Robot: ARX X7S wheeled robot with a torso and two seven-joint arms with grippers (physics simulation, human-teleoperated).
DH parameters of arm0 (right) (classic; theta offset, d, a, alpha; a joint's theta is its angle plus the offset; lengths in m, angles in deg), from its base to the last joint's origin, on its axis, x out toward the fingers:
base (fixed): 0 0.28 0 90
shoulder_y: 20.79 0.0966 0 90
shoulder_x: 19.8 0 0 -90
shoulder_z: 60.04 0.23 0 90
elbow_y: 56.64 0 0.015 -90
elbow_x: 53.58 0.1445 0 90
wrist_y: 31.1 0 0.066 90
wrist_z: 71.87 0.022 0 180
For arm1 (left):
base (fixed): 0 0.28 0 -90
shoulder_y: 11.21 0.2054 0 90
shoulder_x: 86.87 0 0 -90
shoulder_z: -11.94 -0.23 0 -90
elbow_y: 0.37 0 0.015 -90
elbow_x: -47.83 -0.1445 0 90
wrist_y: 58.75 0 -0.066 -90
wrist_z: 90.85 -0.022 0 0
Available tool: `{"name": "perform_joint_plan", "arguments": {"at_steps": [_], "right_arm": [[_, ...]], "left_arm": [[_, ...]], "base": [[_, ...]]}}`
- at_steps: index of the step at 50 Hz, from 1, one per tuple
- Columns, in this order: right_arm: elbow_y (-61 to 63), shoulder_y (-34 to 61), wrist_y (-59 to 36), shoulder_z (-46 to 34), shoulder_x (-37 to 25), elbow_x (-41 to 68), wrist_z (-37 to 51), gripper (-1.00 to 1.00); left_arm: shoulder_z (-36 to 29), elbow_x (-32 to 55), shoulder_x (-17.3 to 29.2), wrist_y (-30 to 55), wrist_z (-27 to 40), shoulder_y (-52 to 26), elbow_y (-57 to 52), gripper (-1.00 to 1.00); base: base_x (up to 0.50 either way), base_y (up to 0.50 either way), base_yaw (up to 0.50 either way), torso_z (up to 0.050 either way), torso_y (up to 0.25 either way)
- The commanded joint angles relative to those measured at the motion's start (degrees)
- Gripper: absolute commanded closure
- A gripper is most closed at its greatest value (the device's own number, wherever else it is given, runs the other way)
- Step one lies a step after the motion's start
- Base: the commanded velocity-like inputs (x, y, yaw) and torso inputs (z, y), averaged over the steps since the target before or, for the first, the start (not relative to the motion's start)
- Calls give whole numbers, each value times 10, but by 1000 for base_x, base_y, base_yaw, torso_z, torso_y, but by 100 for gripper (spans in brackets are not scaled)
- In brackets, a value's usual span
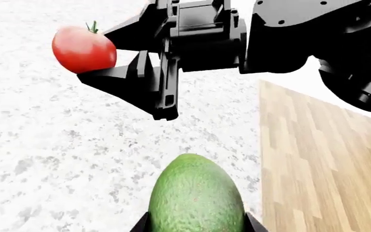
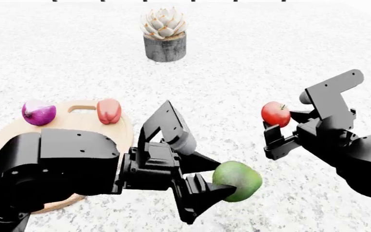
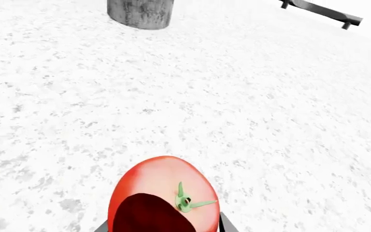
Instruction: Place the avocado, onion, tomato and bell pepper on the cutting board.
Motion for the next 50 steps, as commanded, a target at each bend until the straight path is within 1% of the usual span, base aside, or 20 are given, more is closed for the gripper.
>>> {"name": "perform_joint_plan", "arguments": {"at_steps": [1, 3, 4, 12, 13, 14, 17, 19, 20, 23, 27, 28, 32, 33, 34, 36, 38, 40, 44, 50], "right_arm": [[21, 2, 1, 13, -8, 5, 8, 100], [24, 0, 3, 15, -9, 5, 10, 100], [24, -1, 4, 16, -10, 5, 10, 100], [38, -4, 9, 24, -18, 11, 18, 100], [39, -3, 9, 24, -20, 11, 19, 100], [42, -4, 10, 27, -22, 13, 20, 100], [44, -6, 14, 31, -24, 15, 23, 100], [46, -8, 17, 32, -24, 15, 24, 100], [47, -8, 17, 33, -24, 15, 25, 100], [55, -8, 20, 38, -27, 20, 29, 100], [64, -10, 24, 45, -33, 27, 36, 100], [67, -12, 27, 48, -35, 29, 37, 100], [76, -15, 30, 54, -39, 38, 43, 100], [77, -15, 31, 56, -40, 40, 44, 100], [80, -16, 31, 57, -41, 43, 47, 100], [85, -17, 34, 58, -41, 41, 52, 100], [88, -17, 33, 61, -43, 45, 58, 100], [93, -20, 34, 65, -47, 51, 61, 100], [102, -26, 41, 72, -55, 58, 67, 100], [118, -40, 51, 81, -67, 66, 78, 100]], "left_arm": [[54, 34, 25, -31, 77, 11, -44, 100], [60, 40, 29, -34, 92, 14, -46, 100], [73, 63, 31, -39, 105, 19, -45, 100], [93, 50, 49, -58, 153, 26, -72, 100], [94, 55, 50, -57, 163, 27, -73, 100], [106, 79, 51, -62, 176, 32, -72, 100], [114, 81, 55, -71, 190, 37, -77, 100], [127, 87, 59, -81, 218, 44, -77, 100], [129, 76, 62, -86, 220, 45, -84, 100], [140, 81, 71, -94, 236, 55, -93, 100], [147, 71, 85, -102, 275, 71, -124, 100], [151, 70, 88, -105, 294, 76, -127, 100], [159, 54, 102, -115, 314, 93, -138, 100], [161, 59, 104, -116, 311, 95, -138, 100], [168, 59, 110, -120, 328, 100, -145, 100], [174, 62, 121, -122, 341, 106, -162, 100], [175, 60, 129, -119, 350, 109, -174, 100], [175, 48, 136, -117, 374, 112, -189, 100], [177, 55, 150, -113, 413, 123, -230, 100], [192, 57, 160, -127, 428, 134, -240, 100]], "base": [[0, 0, 0, 0, 0], [0, 0, 0, 0, 0], [0, 0, 0, 0, 10], [0, 0, 0, 0, 0], [0, 0, 0, 0, 0], [0, 0, 0, 0, 0], [0, 0, 0, 0, 0], [0, 0, 0, 0, 0], [0, 0, 0, 0, 0], [0, 0, 0, 3, 0], [0, 0, 0, 0, 0], [0, 0, 0, 0, 0], [0, 0, 0, 0, 3], [0, 0, 0, 0, 0], [0, 0, 0, 0, 0], [0, 0, 0, 0, 0], [0, 0, 0, 0, 0], [0, 0, 0, 0, 0], [0, 0, 0, 0, 0], [0, 0, 0, 0, 0]]}}
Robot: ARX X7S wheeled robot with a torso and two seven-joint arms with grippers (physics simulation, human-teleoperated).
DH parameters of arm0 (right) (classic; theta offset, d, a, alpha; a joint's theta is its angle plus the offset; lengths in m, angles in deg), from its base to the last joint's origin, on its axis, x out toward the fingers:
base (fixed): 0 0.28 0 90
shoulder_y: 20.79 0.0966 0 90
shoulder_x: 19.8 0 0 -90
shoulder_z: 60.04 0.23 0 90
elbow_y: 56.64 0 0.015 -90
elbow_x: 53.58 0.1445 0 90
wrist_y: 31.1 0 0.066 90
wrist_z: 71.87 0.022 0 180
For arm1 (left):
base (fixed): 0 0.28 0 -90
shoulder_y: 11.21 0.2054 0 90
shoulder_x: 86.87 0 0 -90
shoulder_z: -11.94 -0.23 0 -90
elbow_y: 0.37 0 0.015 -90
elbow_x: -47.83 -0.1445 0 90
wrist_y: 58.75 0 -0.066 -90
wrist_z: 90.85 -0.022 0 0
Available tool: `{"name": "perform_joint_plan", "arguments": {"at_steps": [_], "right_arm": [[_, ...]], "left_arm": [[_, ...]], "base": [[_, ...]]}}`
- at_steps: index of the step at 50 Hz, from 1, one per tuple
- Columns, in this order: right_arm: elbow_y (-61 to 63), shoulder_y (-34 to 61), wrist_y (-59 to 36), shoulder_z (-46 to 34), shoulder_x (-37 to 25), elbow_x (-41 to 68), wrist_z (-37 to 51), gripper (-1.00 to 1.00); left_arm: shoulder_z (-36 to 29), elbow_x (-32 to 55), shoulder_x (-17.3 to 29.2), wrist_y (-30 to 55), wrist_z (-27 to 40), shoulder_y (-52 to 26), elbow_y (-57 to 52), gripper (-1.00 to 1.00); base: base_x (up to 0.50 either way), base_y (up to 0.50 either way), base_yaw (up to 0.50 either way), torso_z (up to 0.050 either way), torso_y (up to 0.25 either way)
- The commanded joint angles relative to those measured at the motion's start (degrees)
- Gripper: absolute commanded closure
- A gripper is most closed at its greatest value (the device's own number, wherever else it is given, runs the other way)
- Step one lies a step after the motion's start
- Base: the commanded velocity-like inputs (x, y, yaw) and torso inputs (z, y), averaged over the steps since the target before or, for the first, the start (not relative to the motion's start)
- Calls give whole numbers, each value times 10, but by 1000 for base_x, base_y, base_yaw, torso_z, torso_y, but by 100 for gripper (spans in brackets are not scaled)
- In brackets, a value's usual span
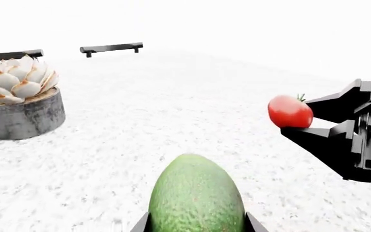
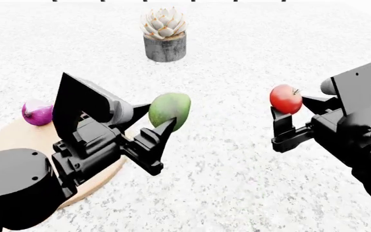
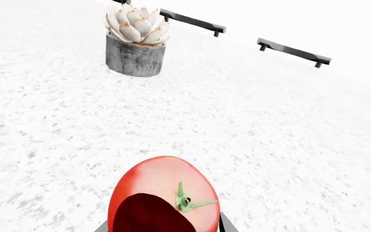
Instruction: Place the avocado, onion, tomato and bell pepper on the cutting board.
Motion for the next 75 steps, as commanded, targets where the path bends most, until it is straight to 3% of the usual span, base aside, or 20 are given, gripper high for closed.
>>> {"name": "perform_joint_plan", "arguments": {"at_steps": [1, 15, 61, 75], "right_arm": [[31, -19, 15, 20, -22, 10, 17, 100], [58, -34, 27, 24, -33, 2, 23, 100], [65, -15, 10, 11, -10, -1, 27, 100], [78, 7, -17, -1, -7, 8, 12, 100]], "left_arm": [[26, -4, 31, -19, 70, 28, -50, 100], [35, -31, 37, -40, 71, 58, -61, 100], [30, -56, 40, -55, 53, 83, -62, 100], [12, -80, 29, -55, 37, 95, -42, 100]], "base": [[0, 0, 0, 0, 0], [0, 59, 0, 0, 1], [0, 500, 0, 0, 0], [0, 45, 0, 0, 0]]}}
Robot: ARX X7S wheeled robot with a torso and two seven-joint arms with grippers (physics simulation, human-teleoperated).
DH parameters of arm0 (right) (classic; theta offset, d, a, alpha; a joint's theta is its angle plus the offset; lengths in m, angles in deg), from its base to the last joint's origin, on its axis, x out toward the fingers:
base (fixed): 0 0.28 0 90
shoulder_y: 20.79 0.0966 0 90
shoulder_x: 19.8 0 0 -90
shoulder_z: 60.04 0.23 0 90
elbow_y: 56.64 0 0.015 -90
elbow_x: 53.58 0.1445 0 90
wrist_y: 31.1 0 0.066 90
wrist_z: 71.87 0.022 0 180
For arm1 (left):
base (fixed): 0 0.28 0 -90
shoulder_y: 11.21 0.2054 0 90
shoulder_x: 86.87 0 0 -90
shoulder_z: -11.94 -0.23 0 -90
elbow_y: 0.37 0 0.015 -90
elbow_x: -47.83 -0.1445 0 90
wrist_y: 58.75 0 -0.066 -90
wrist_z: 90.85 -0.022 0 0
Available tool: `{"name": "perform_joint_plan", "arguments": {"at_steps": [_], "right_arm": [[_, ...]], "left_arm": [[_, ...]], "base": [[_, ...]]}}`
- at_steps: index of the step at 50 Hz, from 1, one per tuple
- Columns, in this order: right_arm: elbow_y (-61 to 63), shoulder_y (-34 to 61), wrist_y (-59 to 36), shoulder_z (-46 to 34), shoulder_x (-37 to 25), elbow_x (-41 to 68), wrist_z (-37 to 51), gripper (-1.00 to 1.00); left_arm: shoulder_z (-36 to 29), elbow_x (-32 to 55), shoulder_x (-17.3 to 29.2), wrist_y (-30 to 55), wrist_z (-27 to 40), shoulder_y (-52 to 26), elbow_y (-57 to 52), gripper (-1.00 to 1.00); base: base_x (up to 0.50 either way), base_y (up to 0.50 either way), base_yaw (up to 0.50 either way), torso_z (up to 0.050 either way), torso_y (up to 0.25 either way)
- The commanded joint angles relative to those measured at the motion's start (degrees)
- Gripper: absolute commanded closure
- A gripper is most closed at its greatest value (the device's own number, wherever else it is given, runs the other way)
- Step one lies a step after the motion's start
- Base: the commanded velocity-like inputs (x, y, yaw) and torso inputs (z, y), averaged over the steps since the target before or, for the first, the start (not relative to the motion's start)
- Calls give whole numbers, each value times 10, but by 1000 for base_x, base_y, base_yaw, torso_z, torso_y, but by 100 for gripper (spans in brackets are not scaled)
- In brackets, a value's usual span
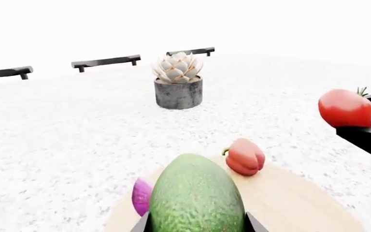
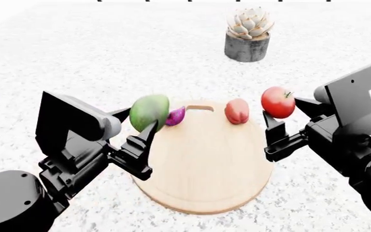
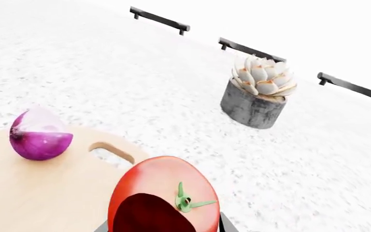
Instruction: Place the avocado, onion, tomato and bell pepper on the cutting board.
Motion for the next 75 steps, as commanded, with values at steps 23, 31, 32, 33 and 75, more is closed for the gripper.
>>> {"name": "perform_joint_plan", "arguments": {"at_steps": [23, 31, 32, 33, 75], "right_arm": [[-27, 57, -61, -62, 59, -56, -65, 100], [-40, 53, -58, -72, 68, -70, -75, 100], [-42, 53, -58, -75, 70, -73, -76, 100], [-43, 53, -59, -77, 72, -74, -78, 100], [-83, 39, -81, -129, 114, -92, -93, 100]], "left_arm": [[-50, -13, -22, 25, -54, -2, 55, 100], [-64, -11, -28, 43, -52, -17, 71, 100], [-66, -9, -28, 46, -52, -17, 71, 100], [-67, -9, -28, 47, -52, -18, 70, 100], [-92, -14, -43, 55, -83, -23, 114, 100]], "base": [[0, 0, 0, 0, 0], [0, 0, 0, 0, 1], [0, 0, 0, 0, 0], [0, 0, 0, 0, 0], [0, 0, 0, 0, 0]]}}
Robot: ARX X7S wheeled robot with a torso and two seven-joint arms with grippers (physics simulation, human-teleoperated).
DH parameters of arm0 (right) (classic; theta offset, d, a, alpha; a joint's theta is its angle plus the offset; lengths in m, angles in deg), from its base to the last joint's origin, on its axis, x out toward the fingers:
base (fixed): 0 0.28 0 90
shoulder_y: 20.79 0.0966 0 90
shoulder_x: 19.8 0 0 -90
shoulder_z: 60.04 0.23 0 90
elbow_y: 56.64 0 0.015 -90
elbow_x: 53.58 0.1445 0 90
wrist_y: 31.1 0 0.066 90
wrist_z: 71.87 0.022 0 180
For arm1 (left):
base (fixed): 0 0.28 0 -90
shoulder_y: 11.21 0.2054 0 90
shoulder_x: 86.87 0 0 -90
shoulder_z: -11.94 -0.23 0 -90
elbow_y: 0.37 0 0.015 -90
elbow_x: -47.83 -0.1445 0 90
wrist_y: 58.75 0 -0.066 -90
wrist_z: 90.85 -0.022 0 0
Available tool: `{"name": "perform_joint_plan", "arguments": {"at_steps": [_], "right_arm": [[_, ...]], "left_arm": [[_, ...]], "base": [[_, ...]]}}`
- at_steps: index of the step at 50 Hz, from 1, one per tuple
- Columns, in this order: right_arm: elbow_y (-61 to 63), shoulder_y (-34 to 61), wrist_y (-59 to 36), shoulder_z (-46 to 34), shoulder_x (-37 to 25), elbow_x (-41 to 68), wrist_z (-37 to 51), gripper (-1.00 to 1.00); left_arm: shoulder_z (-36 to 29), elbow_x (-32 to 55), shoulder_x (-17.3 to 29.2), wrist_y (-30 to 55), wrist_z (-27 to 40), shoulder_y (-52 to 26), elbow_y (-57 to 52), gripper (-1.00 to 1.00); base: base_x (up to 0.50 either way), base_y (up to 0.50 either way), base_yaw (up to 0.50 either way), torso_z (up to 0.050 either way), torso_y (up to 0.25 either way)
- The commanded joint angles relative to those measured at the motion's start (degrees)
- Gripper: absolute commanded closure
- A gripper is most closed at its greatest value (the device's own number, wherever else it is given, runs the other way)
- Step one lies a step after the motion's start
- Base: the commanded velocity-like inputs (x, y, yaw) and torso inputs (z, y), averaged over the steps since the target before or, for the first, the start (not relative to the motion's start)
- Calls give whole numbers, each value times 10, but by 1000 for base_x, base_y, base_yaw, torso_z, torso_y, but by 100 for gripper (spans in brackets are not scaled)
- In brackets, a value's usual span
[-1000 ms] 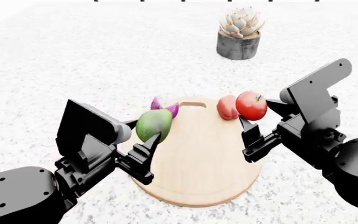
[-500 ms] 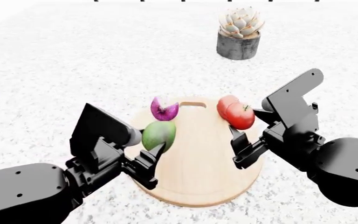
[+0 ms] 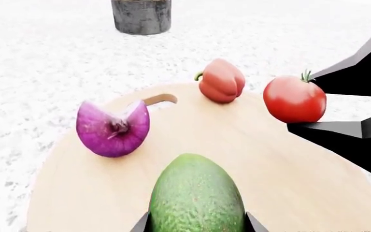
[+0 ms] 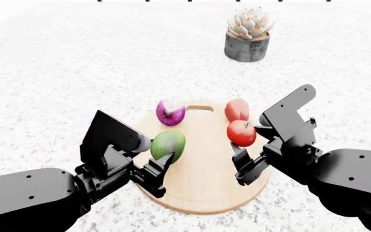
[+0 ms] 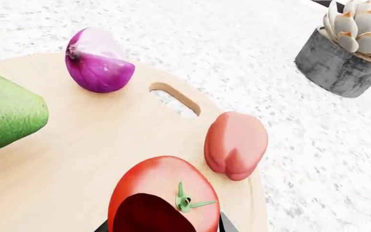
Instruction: Place the avocado, onion, tomato and bell pepper on the cutting board.
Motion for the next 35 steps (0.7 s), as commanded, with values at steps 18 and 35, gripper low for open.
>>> {"name": "perform_joint_plan", "arguments": {"at_steps": [18, 35], "right_arm": [[-23, -7, -11, -19, 14, -13, -12, 100], [-26, -2, -14, -25, 19, -17, -13, 100]], "left_arm": [[-9, -1, 0, 3, -3, -3, 5, 100], [-7, -2, 4, 2, 1, -9, 0, -100]], "base": [[0, 0, 0, 0, 1], [0, 0, 0, 0, 1]]}}
